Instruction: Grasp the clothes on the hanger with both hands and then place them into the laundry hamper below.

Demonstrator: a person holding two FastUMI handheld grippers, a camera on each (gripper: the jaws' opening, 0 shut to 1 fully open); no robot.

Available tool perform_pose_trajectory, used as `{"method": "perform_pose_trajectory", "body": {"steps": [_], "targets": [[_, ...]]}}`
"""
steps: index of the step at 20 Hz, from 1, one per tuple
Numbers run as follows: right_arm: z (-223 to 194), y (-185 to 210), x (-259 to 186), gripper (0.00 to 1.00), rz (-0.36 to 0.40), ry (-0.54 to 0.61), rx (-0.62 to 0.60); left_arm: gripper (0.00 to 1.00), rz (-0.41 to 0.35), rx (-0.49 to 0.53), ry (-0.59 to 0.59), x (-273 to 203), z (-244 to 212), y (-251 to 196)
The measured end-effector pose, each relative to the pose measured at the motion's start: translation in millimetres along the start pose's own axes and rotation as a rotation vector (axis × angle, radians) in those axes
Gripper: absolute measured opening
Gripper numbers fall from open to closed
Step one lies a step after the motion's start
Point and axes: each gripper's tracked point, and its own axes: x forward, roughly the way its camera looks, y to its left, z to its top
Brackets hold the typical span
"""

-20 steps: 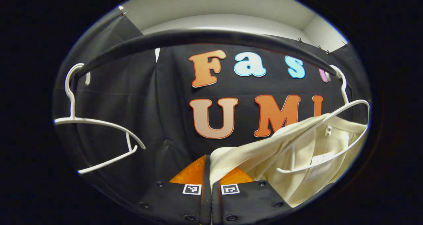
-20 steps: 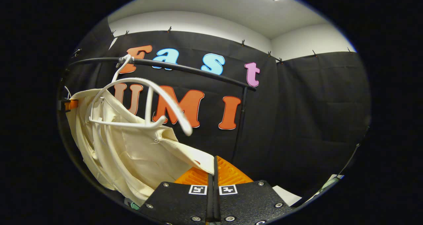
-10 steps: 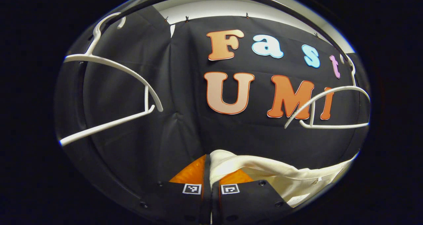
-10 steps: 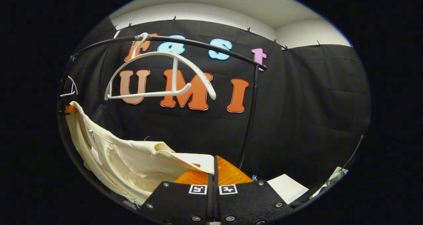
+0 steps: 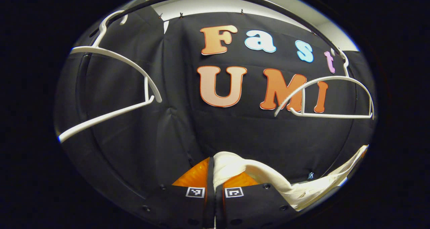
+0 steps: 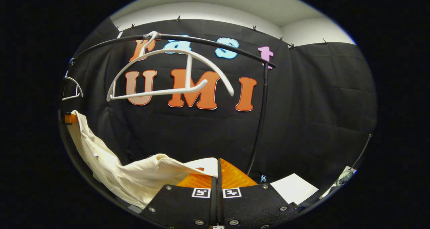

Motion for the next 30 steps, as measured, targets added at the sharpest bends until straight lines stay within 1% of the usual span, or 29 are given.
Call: {"method": "perform_pose_trajectory", "body": {"steps": [6, 10, 13, 17, 22, 27, 28, 30], "targets": [[-19.6, 26.0, -8.3, 0.0, 0.046, 0.038, 0.026, 0.07, -0.131, 0.012, 0.068, -2.0, -28.9, -62.3], [-32.7, 44.7, -16.2, 0.0, 0.076, 0.067, 0.038, 0.07, -0.22, 0.03, 0.134, -20.4, -56.4, -100.1], [-43.3, 52.5, -21.5, 0.0, 0.093, 0.094, 0.039, 0.07, -0.267, 0.024, 0.183, -30.8, -80.7, -131.6], [-63.0, 66.4, -30.3, 0.0, 0.121, 0.138, 0.047, 0.08, -0.313, 0.031, 0.258, -38.2, -112.7, -156.4], [-89.6, 89.3, -36.9, 0.0, 0.196, 0.184, 0.0, 0.08, -0.322, 0.046, 0.362, -51.0, -159.4, -160.4], [-128.1, 99.7, -40.5, 0.01, 0.225, 0.267, -0.003, 0.08, -0.314, 0.048, 0.46, -58.2, -198.6, -160.1], [-133.6, 102.6, -39.7, 0.02, 0.23, 0.282, -0.009, 0.08, -0.312, 0.049, 0.481, -58.0, -205.8, -159.8], [-146.8, 105.1, -38.7, 0.03, 0.237, 0.307, -0.03, 0.08, -0.283, 0.067, 0.525, -58.8, -217.3, -153.3]]}}
